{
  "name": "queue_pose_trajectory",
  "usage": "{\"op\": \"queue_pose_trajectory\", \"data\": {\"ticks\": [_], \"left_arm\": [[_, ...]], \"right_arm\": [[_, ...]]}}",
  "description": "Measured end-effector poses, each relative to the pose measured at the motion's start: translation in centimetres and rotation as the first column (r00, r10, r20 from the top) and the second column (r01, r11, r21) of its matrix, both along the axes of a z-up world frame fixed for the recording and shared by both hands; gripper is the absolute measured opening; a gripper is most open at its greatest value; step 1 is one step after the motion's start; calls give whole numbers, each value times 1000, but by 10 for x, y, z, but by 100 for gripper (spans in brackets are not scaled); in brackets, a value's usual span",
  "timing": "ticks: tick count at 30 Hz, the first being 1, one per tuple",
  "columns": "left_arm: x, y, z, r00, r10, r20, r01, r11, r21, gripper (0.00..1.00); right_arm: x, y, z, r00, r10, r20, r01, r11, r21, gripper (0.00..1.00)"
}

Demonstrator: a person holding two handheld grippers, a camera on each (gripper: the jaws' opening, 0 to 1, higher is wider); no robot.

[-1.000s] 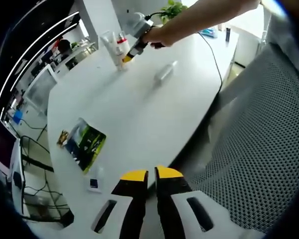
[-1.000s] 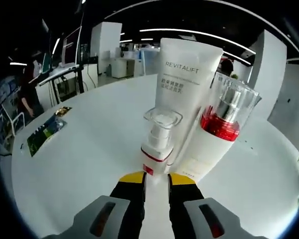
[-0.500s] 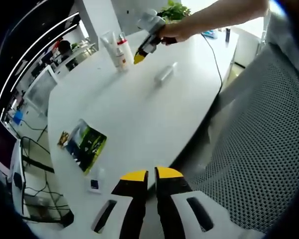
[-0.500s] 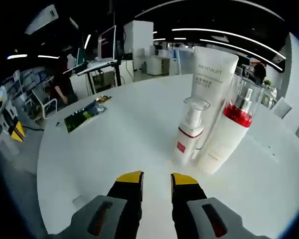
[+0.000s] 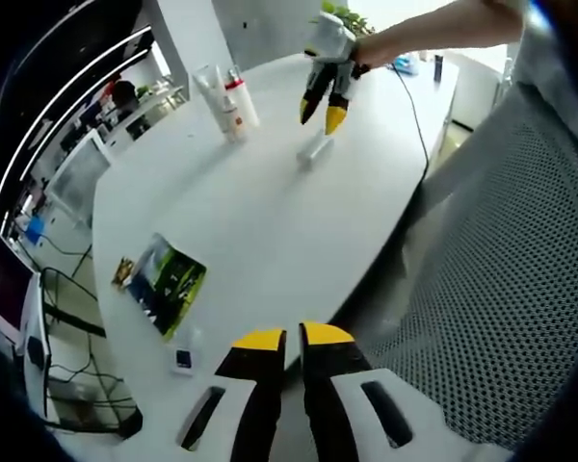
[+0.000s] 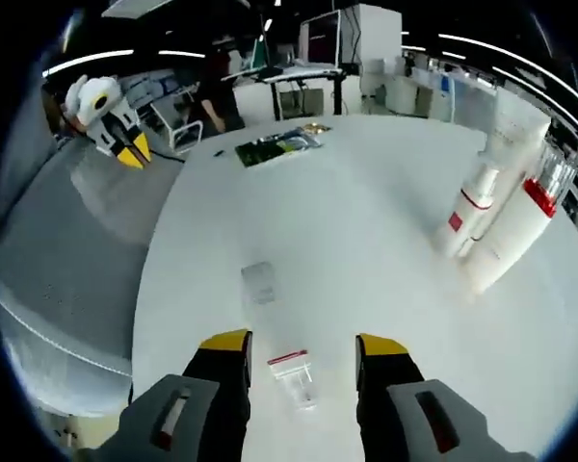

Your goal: Arrange the skincare products in the storage area until every visible bottle or jar stands upright without overlapping.

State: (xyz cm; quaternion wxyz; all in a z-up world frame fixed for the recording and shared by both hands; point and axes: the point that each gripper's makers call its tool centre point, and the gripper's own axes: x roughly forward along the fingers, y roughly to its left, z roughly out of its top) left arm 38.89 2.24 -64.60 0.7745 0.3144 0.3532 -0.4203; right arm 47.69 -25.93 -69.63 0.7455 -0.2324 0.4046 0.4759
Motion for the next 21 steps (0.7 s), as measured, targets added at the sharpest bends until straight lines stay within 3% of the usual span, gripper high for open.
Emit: {"op": "queue_pose_trajectory", "data": {"ticks": [6,9,10,12,14,15,21], "left_arm": [[0,-1,1,1000,-8,6,8,1000,4,5],[-1,-1,0,1000,-10,6,10,1000,6,5],[0,-1,0,1000,-8,5,8,1000,8,5],[0,0,0,1000,-3,2,3,1000,8,5],[0,0,-1,1000,-2,0,2,1000,9,5],[0,0,0,1000,-2,-1,2,1000,7,5],[1,-1,2,1000,9,-2,-9,1000,-10,6]], "right_arm": [[-14,-4,-20,997,75,-17,-76,993,-89,34],[-12,-9,-31,996,81,-26,-83,991,-101,31],[-6,-9,-28,994,110,2,-110,991,-80,27],[-2,-10,-28,998,56,-12,-57,996,-62,21],[2,-13,-28,997,69,14,-68,994,-84,13],[1,-10,-26,994,98,38,-95,992,-86,13],[0,-10,-27,996,88,34,-84,990,-114,12]]}}
